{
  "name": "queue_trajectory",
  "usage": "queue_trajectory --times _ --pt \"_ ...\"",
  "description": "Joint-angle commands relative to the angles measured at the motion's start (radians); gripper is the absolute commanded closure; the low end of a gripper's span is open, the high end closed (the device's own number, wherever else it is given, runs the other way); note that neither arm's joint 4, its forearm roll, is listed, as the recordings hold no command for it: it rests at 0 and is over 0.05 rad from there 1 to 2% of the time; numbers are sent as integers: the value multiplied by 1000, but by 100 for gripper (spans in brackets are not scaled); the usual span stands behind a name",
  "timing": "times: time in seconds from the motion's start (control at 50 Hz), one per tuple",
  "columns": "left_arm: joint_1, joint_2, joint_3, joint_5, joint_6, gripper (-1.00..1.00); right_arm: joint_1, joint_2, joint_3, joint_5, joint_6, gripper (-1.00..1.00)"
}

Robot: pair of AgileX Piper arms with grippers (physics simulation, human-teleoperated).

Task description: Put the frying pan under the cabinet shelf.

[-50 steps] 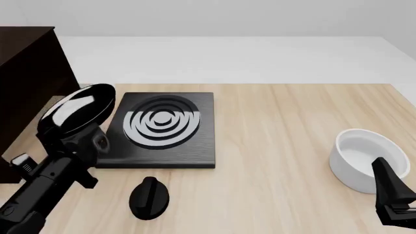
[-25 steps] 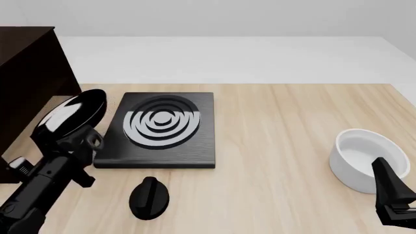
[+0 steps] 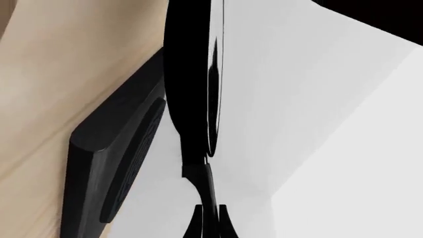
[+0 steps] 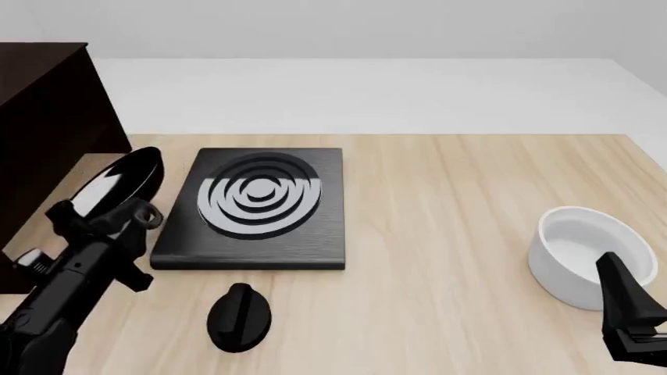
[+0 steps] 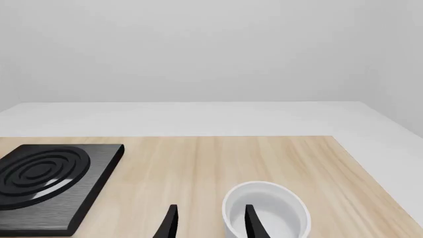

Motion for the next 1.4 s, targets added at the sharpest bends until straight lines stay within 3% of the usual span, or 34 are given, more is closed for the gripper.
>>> queue_trajectory --times 0.02,0.38,0.66,0.68,0.7,0.72,0.74,0.88,0.9,0.92,0.96,1.18,1.2,1.22,1.24,1.28,1.3,1.4 --pt "29 17 -39 -17 -12 100 0 0 0 0 0 -100" --pt "74 104 -98 -17 -37 100 0 0 0 0 0 -100" --pt "164 185 -160 -17 -34 100 0 0 0 0 0 -100" --pt "155 204 -167 -17 -58 100 0 0 0 0 0 -100" --pt "179 200 -172 -17 -31 100 -1 0 0 0 1 -100" --pt "159 230 -180 -17 -65 100 -2 0 0 0 2 -100" --pt "183 216 -183 -17 -34 100 0 0 0 0 0 -100" --pt "208 260 -201 -17 -24 100 0 0 0 0 0 -100" --pt "197 285 -215 -17 -51 100 0 0 0 0 0 -100" --pt "229 272 -217 -17 -19 100 -1 0 0 0 0 -100" --pt "215 301 -223 -17 -41 100 0 0 0 0 0 -100" --pt "279 368 -257 -17 7 100 0 0 0 0 0 -100" --pt "273 384 -273 -17 -15 100 0 0 0 0 0 -100" --pt "292 378 -259 -17 20 100 0 0 0 0 0 -100" --pt "282 392 -272 -17 -4 100 0 0 0 0 0 -100" --pt "308 396 -265 -17 35 100 0 0 0 0 0 -100" --pt "295 415 -278 -17 13 100 0 0 0 0 0 -100" --pt "320 437 -265 -17 57 100 0 0 0 0 0 -100"
